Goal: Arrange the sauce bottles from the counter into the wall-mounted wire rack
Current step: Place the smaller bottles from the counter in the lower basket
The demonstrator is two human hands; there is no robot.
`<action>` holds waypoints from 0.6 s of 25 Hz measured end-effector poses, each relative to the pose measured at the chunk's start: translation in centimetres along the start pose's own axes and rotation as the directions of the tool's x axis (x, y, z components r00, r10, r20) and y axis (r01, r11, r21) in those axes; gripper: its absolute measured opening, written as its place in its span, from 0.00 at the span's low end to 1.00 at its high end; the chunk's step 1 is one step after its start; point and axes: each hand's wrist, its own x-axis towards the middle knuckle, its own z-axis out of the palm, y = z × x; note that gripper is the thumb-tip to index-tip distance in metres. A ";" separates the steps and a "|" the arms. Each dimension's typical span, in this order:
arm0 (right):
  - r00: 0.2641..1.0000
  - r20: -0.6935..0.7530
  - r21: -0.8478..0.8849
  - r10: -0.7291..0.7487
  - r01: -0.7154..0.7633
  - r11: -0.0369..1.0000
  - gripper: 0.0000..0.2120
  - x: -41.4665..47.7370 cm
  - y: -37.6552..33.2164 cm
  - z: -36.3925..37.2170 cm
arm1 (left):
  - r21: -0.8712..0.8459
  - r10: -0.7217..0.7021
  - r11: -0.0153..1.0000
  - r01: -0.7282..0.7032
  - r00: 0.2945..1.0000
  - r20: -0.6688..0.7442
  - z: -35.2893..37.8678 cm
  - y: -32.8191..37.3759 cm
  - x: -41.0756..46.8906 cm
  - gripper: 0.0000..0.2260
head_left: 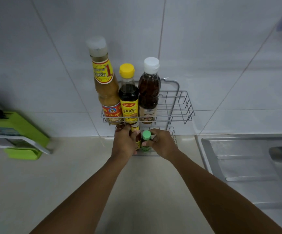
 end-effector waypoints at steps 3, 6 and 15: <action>1.000 0.022 -0.038 -0.004 0.005 0.999 0.21 -0.2 0.1 -0.1 | 0.117 0.099 0.988 -0.099 0.995 0.007 -0.6 -0.8 -0.2 0.10; 0.999 0.038 -0.088 -0.037 0.040 0.995 0.25 -0.5 0.1 -0.3 | 0.154 0.134 0.978 -0.139 0.990 0.041 -1.1 -1.6 -0.4 0.14; 0.999 0.052 0.027 -0.003 0.002 1.000 0.33 0.7 0.2 0.7 | 0.094 0.255 0.961 -0.259 0.966 0.054 -1.7 -2.3 0.0 0.14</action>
